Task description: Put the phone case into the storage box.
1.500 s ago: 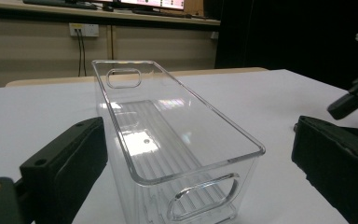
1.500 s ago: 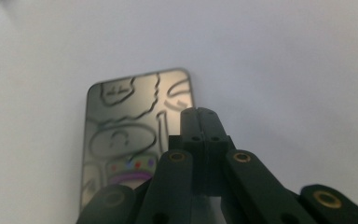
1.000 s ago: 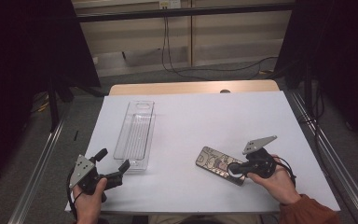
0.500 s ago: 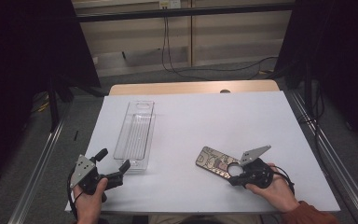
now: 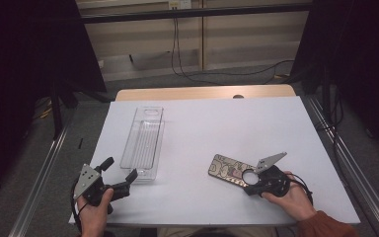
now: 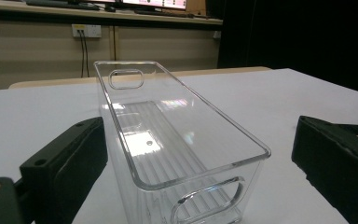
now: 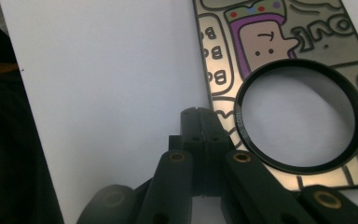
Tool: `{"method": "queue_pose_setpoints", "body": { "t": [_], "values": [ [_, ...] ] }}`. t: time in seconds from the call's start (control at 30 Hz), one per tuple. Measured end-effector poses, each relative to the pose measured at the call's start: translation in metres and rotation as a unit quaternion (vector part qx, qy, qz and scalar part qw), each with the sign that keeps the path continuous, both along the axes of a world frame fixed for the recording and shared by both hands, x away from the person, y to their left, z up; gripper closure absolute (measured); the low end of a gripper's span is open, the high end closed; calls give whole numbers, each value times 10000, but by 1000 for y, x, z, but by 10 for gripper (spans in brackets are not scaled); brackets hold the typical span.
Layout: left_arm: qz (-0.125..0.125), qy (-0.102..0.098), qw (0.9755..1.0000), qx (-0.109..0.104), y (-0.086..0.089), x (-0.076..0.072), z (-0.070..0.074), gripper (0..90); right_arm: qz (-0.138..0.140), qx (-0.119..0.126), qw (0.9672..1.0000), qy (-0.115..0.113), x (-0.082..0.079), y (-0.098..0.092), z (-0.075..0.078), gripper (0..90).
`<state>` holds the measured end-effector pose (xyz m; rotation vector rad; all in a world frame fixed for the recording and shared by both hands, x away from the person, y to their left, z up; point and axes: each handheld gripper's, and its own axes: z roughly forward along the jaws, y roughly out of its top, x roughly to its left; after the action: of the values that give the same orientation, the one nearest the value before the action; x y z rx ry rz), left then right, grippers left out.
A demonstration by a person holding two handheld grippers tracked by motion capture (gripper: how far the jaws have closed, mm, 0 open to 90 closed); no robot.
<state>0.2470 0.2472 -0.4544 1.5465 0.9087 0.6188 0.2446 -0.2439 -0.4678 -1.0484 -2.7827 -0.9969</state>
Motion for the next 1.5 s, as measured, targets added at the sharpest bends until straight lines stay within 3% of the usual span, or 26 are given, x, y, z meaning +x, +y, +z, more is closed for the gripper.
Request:
{"method": "queue_pose_setpoints", "body": {
  "t": [0.2,0.37,0.43,0.57,0.73,0.97,1.5],
  "values": [
    [-19,-3,10000,-14,1,0,0,35,-182,-2,9998,-19,6,-8,0,900],
    [-16,-1,10000,24,1,0,0,35,-331,-164,9993,-37,9,-13,1,900],
    [-37,-8,10000,13,1,0,0,35,-357,-121,9992,-156,11,-15,0,900],
    [-32,1,10000,14,1,0,0,35,-486,-117,9987,-97,13,-20,0,900],
    [-43,9,10000,-8,0,0,0,35,-604,-186,9978,-213,16,-23,0,900],
    [-50,18,10000,12,1,0,0,35,-715,-192,9970,-204,23,-29,0,900],
    [-54,7,10000,30,2,-2,0,35,-1129,-395,9924,-289,40,-37,1,900]
  ]
}}
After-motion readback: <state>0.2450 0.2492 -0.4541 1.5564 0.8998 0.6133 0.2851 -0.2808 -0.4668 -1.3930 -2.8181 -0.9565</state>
